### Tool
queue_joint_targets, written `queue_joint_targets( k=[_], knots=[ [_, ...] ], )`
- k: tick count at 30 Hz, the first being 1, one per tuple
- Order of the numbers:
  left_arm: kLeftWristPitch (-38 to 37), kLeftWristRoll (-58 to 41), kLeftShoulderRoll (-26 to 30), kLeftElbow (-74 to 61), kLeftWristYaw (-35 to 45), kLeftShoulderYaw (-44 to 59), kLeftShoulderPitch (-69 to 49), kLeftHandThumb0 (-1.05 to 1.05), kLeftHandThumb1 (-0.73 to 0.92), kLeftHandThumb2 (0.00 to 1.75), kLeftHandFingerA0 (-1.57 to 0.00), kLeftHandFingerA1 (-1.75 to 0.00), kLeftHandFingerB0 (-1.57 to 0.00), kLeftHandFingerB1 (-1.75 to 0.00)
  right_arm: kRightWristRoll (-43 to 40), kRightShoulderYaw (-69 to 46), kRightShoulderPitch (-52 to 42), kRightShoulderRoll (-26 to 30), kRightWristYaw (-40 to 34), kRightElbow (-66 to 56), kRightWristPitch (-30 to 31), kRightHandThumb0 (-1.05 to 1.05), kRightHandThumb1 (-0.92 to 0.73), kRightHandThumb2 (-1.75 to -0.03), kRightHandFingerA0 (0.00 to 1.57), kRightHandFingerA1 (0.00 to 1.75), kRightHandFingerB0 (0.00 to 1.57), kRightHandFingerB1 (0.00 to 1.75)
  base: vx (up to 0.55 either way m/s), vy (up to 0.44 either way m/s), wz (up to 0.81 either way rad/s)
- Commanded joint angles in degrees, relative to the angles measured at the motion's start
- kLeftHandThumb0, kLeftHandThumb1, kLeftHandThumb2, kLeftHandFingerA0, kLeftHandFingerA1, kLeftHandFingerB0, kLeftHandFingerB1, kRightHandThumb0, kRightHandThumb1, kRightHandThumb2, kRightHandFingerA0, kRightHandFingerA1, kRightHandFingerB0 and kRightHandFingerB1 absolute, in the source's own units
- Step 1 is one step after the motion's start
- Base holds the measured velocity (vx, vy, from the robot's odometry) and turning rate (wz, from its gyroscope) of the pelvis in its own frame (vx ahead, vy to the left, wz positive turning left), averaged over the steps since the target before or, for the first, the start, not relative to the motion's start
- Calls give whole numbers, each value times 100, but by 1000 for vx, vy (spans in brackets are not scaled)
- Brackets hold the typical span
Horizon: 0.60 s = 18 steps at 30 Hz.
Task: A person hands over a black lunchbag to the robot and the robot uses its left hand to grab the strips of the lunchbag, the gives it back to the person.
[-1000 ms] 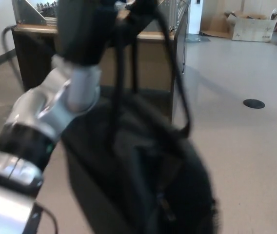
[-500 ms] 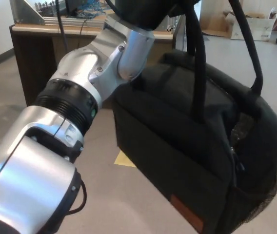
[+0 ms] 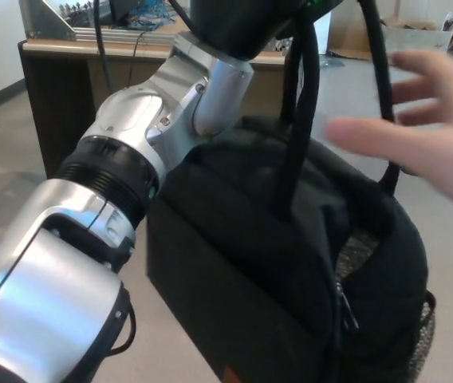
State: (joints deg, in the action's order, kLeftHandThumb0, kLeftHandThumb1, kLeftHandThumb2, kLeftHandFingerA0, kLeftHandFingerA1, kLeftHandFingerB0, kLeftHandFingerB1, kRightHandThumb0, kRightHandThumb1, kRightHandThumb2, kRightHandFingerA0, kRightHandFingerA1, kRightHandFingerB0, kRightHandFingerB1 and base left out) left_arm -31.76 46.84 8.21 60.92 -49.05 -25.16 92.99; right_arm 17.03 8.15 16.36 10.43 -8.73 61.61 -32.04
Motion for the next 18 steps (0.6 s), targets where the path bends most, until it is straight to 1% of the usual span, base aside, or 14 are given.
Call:
queue_joint_targets(
  k=[1,4,5,6,7,8,9,14,15,16,17,18],
  knots=[
    [-55,-13,70,-52,-89,-26,-34,-20,52,53,-73,-173,-63,-156,-27,-29,15,95,20,-4,79,-39,-66,-60,45,43,54,45,0,0,0],
    [-70,-14,76,-67,-114,-34,-57,-21,52,53,-72,-173,-63,-156,-60,-49,16,86,45,-1,80,-39,-66,-60,45,43,54,45,0,0,0],
    [-74,-15,60,-58,-139,-37,-56,-23,53,52,-74,-172,-55,-155,-48,-46,33,95,27,5,67,-39,-65,-61,47,45,52,45,0,0,0],
    [-71,-16,49,-56,-145,-40,-57,-20,53,52,-71,-174,-60,-159,-48,-46,39,96,27,10,60,-38,-66,-59,46,44,55,46,0,0,0],
    [-64,-18,44,-60,-138,-43,-61,-20,53,52,-71,-174,-60,-159,-57,-50,37,92,39,12,58,-38,-66,-59,46,44,55,46,0,0,0],
    [-39,23,36,-63,-189,-71,-54,-22,54,51,-75,-174,-54,-156,-70,-58,42,72,35,16,62,-38,-66,-59,46,44,56,46,0,0,0],
    [-17,54,27,-67,-236,-93,-49,-18,55,51,-71,-175,-58,-162,-72,-61,47,72,35,11,66,-38,-66,-59,46,44,55,46,0,0,0],
    [36,52,-78,-76,-324,-136,-33,-18,57,52,-71,-175,-57,-164,-42,-42,93,86,15,18,39,-37,-66,-59,46,45,55,47,0,0,0],
    [71,45,-77,-84,-248,-143,-30,-23,56,54,-68,-168,-54,-154,-44,-45,98,92,17,15,37,-37,-66,-59,46,45,55,47,0,0,0],
    [123,36,-77,-95,-133,-150,-27,-23,56,54,-68,-168,-54,-154,-46,-48,107,100,21,10,33,-37,-66,-59,46,45,55,47,0,0,0],
    [409,-266,-86,-253,910,-42,-118,-72,48,80,-11,-42,-19,-41,-73,-66,114,95,46,10,43,-37,-66,-59,46,44,56,47,0,0,0],
    [603,-454,-81,-384,1582,26,-187,-87,52,89,0,0,-3,-7,-77,-68,121,95,50,13,47,-38,-66,-59,46,44,56,47,0,0,0]
  ],
)
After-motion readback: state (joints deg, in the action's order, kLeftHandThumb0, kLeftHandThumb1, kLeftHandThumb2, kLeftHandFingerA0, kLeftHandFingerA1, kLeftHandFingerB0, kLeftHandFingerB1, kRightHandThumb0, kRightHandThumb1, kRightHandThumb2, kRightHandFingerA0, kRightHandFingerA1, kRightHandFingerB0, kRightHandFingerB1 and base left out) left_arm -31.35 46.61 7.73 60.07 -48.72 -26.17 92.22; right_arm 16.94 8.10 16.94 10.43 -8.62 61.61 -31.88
